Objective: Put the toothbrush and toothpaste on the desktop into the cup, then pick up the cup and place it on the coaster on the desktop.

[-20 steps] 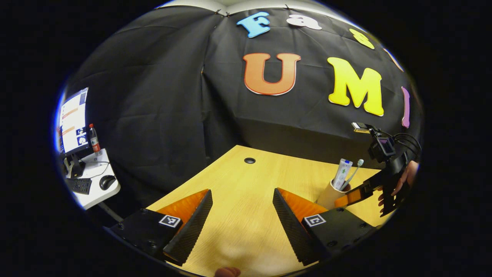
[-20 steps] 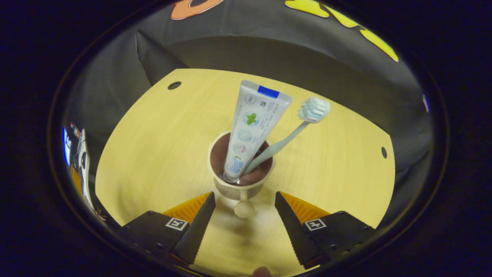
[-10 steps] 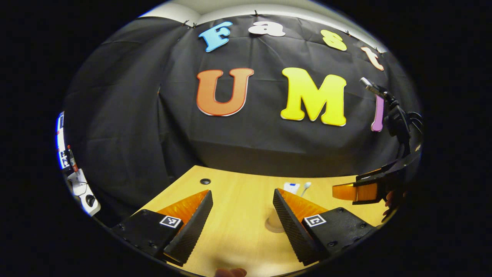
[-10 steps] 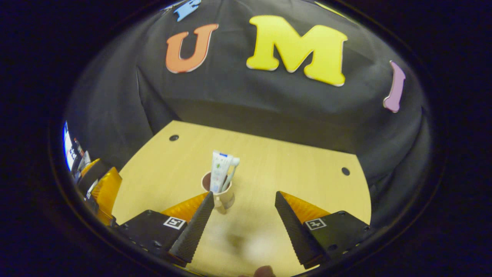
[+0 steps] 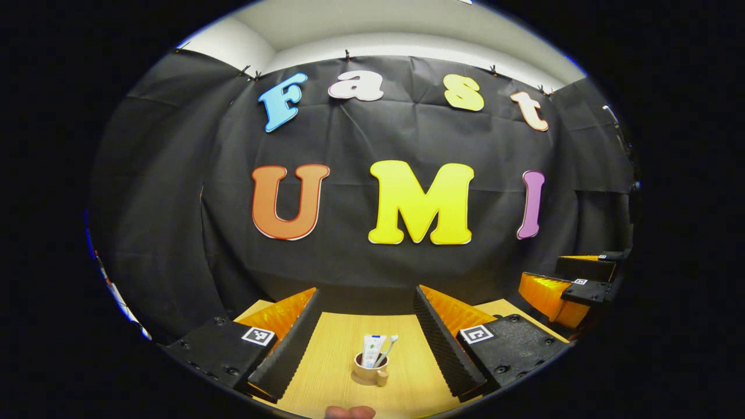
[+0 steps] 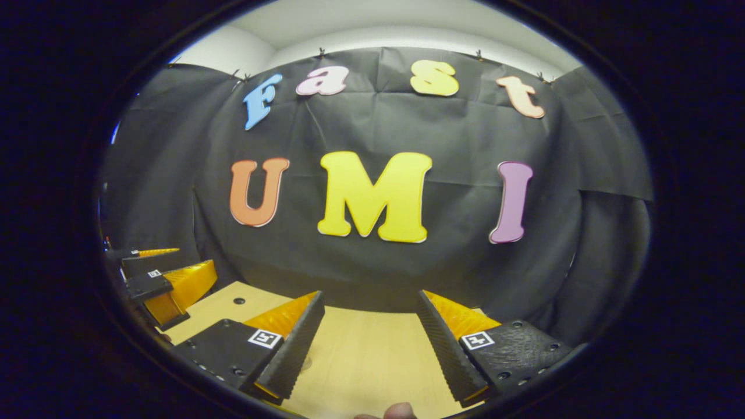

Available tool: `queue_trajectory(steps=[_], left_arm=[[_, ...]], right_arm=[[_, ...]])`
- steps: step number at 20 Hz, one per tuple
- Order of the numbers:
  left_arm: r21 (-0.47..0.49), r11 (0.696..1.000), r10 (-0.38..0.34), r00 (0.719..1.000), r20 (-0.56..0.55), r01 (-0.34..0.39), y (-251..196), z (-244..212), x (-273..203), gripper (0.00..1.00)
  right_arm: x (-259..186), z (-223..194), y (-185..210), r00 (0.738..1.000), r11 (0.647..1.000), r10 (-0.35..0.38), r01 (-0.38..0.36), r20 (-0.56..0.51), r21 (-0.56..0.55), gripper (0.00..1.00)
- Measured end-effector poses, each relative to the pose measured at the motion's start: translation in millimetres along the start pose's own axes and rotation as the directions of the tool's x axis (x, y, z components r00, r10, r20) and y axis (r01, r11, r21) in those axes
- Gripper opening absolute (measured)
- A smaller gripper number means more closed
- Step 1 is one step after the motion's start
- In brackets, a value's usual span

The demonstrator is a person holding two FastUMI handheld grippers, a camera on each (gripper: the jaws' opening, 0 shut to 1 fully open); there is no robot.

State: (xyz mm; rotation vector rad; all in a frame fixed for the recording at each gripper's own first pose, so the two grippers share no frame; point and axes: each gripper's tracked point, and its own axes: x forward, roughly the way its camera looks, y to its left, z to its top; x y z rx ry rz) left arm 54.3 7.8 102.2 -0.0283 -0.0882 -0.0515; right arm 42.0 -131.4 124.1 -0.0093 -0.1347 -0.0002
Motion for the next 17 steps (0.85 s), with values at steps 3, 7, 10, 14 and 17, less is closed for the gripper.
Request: queue_trajectory(steps=[3,7,10,14,17], left_arm=[[-0.002,1.0,0.0,1.0,0.016,0.0,-14,6,-17,0.99],[-0.018,1.0,0.026,0.999,0.029,-0.026,-22,8,-29,0.99],[-0.003,0.999,0.04,0.999,0.034,-0.04,-20,9,-28,0.99],[0.002,0.999,0.039,0.999,0.034,-0.039,-21,9,-29,0.99],[-0.001,1.0,0.031,0.999,0.031,-0.031,-23,7,-28,0.99]], right_arm=[[-21,1,-12,0.998,0.999,-0.037,0.036,0.044,0.008,0.96],[-6,-11,1,0.996,0.999,-0.051,0.049,0.074,0.023,0.96],[-7,-10,-2,0.997,0.999,-0.038,0.037,0.069,0.027,0.94],[-4,-14,-5,0.997,0.999,-0.045,0.043,0.067,0.032,0.96],[-3,-14,-3,0.997,0.999,-0.048,0.046,0.063,0.028,0.96]])
